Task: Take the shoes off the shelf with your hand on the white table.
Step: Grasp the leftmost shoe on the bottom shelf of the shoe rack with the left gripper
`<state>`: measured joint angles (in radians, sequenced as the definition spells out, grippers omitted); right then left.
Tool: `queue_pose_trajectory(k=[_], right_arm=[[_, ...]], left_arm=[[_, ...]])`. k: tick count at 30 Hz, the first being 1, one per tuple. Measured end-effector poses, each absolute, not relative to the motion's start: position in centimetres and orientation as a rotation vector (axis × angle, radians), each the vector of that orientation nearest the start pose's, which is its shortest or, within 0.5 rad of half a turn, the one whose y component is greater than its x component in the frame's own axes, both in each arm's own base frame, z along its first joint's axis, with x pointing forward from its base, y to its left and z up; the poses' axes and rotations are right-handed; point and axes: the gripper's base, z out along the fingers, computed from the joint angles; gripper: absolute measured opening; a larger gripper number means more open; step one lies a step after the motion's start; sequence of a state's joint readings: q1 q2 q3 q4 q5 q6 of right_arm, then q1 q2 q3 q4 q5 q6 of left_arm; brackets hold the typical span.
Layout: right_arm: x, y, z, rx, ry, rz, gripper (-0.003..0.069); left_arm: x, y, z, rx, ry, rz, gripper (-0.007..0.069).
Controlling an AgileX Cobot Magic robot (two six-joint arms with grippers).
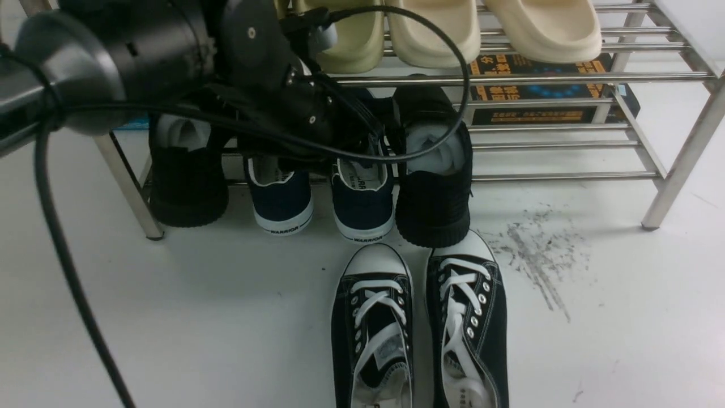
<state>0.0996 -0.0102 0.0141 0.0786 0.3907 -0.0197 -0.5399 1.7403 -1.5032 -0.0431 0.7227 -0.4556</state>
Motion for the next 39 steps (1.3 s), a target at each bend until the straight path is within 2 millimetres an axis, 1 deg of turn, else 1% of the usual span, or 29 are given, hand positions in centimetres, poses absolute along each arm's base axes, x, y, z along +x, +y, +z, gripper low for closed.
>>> queue_pose_trajectory(k=[4,13,15,20,27,30,31,32,33,34,35,37,39], right_arm=[[5.1,0.8,17.4,-0.064,1.878,0.133,0.0237],[5.1,0.8,17.4,-0.065,1.878,0.132,0.0237],[5.1,0.8,17.4,-0.065,1.878,0.132,0.0237],[5.1,0.8,17.4,-0.065,1.878,0.132,0.0237],[5.1,0.8,17.4,-0.064,1.878,0.133,0.0237],[5.1,0.8,17.4,-0.064,1.878,0.133,0.0237],[5.1,0.8,17.4,-0.064,1.878,0.133,0.0237],[5.1,0.8,17.4,-0.064,1.878,0.133,0.0237],[5.1,0.8,17.4,-0.064,1.878,0.133,0.0237],[5.1,0.8,17.4,-0.064,1.878,0.133,0.0237],[5.1,0.8,17.4,-0.064,1.878,0.133,0.0237],[5.1,0.8,17.4,-0.064,1.878,0.133,0.0237],[5.1,0.8,17.4,-0.064,1.878,0.133,0.0237]], left_arm=[[34.9,-20.7,29.6,0.083,2.493,-0.414,0.0393],[36.2,-20.7,27.6,0.043,2.489,-0.313,0.0393],[36.4,-20.7,27.4,0.044,2.486,-0.309,0.0393],[37.1,-21.2,26.0,0.055,2.482,-0.310,0.0393],[37.7,-21.6,25.2,0.065,2.458,-0.329,0.0383],[37.9,-21.7,24.9,0.071,2.461,-0.319,0.0325],[37.9,-21.7,24.8,0.074,2.461,-0.316,0.0286],[37.9,-21.7,24.8,0.076,2.461,-0.312,0.0267],[38.0,-21.6,24.7,0.081,2.464,-0.305,0.0217],[37.9,-21.6,24.8,0.083,2.470,-0.295,0.0117],[37.9,-21.6,24.7,0.082,2.472,-0.293,0.0081],[37.8,-21.5,24.9,0.082,2.473,-0.290,0.0048],[37.7,-21.5,25.1,0.075,2.475,-0.297,0.0043]])
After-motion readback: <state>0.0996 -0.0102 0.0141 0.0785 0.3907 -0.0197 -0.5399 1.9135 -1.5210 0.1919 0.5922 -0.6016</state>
